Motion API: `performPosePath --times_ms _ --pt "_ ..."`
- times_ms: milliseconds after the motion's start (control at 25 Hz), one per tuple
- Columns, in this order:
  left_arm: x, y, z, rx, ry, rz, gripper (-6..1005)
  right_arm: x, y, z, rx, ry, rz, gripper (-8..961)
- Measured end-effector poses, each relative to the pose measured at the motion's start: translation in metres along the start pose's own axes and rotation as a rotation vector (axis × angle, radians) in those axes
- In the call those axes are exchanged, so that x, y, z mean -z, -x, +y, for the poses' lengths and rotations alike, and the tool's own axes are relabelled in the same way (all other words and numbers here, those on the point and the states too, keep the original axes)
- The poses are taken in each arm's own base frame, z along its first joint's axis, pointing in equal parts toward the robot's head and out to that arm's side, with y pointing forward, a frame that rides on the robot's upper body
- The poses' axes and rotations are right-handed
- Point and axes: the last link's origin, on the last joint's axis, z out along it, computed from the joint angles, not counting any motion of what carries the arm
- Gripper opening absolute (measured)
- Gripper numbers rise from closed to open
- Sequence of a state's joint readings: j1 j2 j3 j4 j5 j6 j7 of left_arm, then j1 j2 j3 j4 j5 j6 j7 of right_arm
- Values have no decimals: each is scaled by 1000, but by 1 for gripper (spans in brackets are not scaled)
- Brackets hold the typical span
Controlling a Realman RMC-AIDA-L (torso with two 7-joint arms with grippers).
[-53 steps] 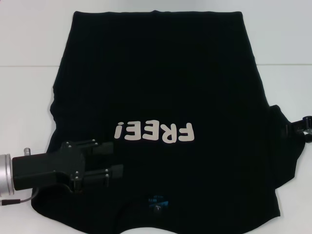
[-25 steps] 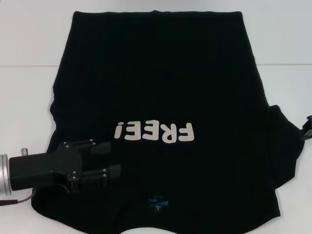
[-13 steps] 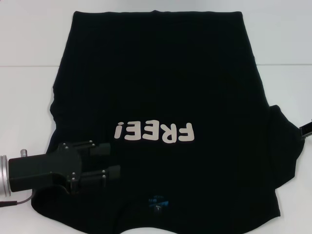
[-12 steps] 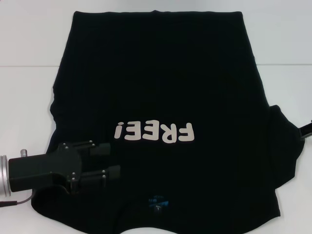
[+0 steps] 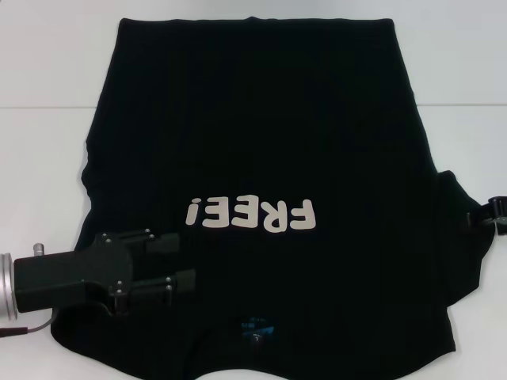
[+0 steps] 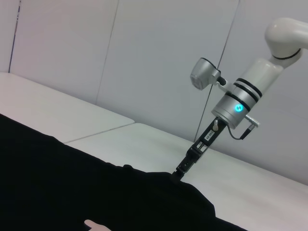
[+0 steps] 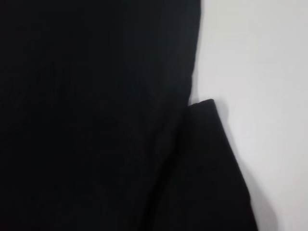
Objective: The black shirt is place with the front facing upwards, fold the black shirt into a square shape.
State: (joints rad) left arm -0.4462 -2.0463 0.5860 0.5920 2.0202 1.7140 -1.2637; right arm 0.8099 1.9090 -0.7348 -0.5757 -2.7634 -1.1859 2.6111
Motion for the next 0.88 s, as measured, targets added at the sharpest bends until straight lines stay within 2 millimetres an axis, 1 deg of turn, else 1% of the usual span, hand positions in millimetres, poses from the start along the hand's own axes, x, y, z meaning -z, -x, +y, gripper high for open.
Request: performPosePath --times_ms 440,600,800,880 --pt "0 0 0 -1 -1 -2 700 -3 0 5 9 1 4 738" --pt "1 0 -1 0 -3 0 700 -4 2 9 24 2 11 733" --pt "0 -1 -1 -3 0 -1 701 -6 3 16 60 -8 31 573" --pt "1 -1 -1 -3 -1 -2 701 -6 3 17 64 -7 33 471"
